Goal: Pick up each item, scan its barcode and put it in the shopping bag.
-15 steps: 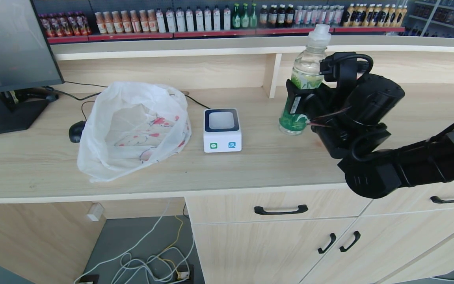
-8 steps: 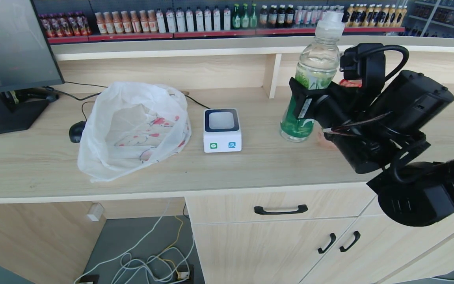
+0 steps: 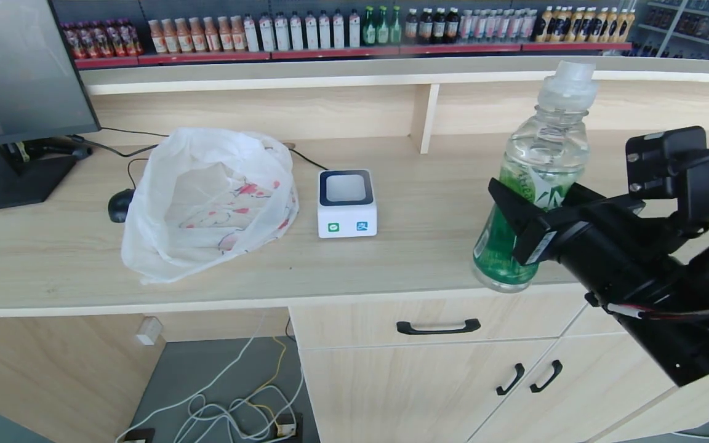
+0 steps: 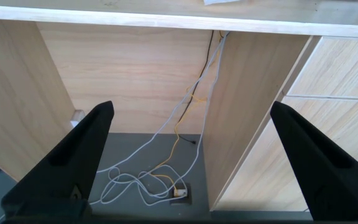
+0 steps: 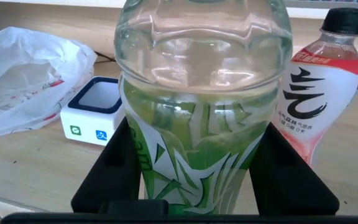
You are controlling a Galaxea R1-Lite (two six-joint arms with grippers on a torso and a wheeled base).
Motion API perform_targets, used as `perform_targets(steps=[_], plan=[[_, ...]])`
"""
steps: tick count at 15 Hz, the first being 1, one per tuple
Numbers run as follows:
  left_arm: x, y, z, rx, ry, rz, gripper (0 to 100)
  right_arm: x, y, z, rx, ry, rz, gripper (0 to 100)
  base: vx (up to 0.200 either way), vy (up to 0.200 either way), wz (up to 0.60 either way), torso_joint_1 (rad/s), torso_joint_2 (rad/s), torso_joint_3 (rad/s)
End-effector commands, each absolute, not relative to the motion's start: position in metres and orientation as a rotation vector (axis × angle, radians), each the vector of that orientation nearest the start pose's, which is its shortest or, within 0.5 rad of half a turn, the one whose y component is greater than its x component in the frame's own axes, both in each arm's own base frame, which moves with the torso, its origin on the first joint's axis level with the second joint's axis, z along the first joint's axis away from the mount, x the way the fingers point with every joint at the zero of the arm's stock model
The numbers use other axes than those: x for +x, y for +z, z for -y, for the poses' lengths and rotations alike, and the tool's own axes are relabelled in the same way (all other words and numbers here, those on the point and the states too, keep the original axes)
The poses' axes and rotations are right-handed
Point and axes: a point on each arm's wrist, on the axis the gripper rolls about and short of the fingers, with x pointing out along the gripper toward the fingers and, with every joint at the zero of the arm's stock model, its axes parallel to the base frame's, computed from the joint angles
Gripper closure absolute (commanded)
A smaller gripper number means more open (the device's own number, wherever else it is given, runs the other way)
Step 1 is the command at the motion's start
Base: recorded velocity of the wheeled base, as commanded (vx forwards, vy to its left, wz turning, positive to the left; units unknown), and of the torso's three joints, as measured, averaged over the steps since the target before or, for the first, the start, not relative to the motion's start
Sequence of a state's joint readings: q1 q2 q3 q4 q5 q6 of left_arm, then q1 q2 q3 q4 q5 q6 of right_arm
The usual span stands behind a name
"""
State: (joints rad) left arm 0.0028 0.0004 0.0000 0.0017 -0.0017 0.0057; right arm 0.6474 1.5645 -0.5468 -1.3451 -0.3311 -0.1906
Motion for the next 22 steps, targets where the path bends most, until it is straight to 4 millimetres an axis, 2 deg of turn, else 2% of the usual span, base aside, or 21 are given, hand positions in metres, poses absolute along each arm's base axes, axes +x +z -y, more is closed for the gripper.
perform_targets(steps=[1, 5, 10, 14, 22], plan=[[-0.023, 0.075, 0.000, 0.006, 0.002, -0.002, 0, 0.184, 0.225, -0.132, -0.028, 0.291, 0.330, 100, 0.000, 0.000, 0.00, 0.000, 0.00, 0.000], [-0.023, 0.075, 0.000, 0.006, 0.002, -0.002, 0, 0.175, 0.221, -0.129, -0.030, 0.308, 0.319, 100, 0.000, 0.000, 0.00, 0.000, 0.00, 0.000], [-0.023, 0.075, 0.000, 0.006, 0.002, -0.002, 0, 0.162, 0.217, -0.141, -0.021, 0.394, 0.307, 100, 0.000, 0.000, 0.00, 0.000, 0.00, 0.000], [-0.023, 0.075, 0.000, 0.006, 0.002, -0.002, 0, 0.154, 0.217, -0.151, 0.049, 0.465, 0.293, 100, 0.000, 0.000, 0.00, 0.000, 0.00, 0.000], [-0.023, 0.075, 0.000, 0.006, 0.002, -0.002, 0, 0.150, 0.225, -0.154, 0.142, 0.725, 0.321, 100, 0.000, 0.000, 0.00, 0.000, 0.00, 0.000]])
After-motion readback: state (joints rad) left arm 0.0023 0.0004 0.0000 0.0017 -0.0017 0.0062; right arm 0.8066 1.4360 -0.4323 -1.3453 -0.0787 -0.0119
